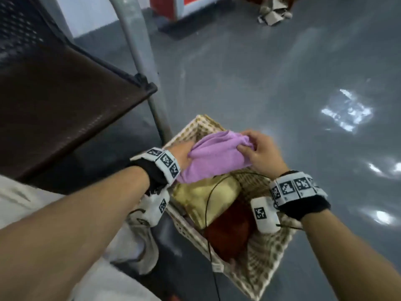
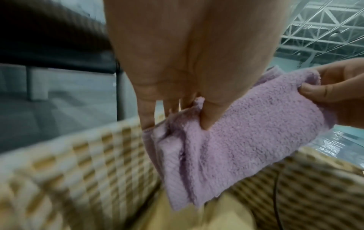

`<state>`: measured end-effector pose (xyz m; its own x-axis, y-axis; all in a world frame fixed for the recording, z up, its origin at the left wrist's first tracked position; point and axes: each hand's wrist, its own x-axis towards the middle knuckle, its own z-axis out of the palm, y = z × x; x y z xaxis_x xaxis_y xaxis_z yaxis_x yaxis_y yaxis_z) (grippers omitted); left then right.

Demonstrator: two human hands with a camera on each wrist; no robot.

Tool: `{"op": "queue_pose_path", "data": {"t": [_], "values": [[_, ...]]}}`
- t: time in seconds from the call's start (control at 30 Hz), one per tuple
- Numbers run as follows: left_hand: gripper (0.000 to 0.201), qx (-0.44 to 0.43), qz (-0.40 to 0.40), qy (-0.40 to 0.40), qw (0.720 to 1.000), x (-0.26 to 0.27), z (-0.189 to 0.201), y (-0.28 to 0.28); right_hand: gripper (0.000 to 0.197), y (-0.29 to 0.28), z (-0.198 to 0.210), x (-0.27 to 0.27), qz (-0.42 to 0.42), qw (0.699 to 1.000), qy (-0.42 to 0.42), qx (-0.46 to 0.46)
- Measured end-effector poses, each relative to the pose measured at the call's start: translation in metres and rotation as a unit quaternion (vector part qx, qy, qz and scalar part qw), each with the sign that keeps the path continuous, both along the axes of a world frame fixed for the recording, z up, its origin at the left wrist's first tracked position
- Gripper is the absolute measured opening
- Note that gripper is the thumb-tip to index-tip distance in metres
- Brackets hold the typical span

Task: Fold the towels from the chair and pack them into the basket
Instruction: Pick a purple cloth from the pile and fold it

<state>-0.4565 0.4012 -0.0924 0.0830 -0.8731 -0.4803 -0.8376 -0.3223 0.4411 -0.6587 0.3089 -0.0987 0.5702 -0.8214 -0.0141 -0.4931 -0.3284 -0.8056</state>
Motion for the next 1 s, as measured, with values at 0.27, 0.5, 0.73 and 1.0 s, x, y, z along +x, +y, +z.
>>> {"op": "queue_pose_path", "data": {"t": [0.27,0.5,0.73,1.0], "values": [[0.029,0.148,-0.071,0.085,0.983,-0.063,-0.078,0.02,0.013,0.003,-0.031,-0.027,0.07,0.969,0.233,0.034],[0.028,0.206,-0.199,0.012,0.958,-0.09,-0.09,0.04,0.028,0.024,-0.047,-0.031,0.154,0.879,0.45,0.035],[0.027,0.129,-0.027,0.098,0.986,-0.052,-0.039,0.026,0.024,0.027,-0.027,-0.014,0.159,0.862,0.481,0.008],[0.022,-0.053,0.107,0.138,0.983,0.04,0.087,0.052,0.021,0.032,0.071,0.09,0.19,0.928,0.299,-0.111]]}}
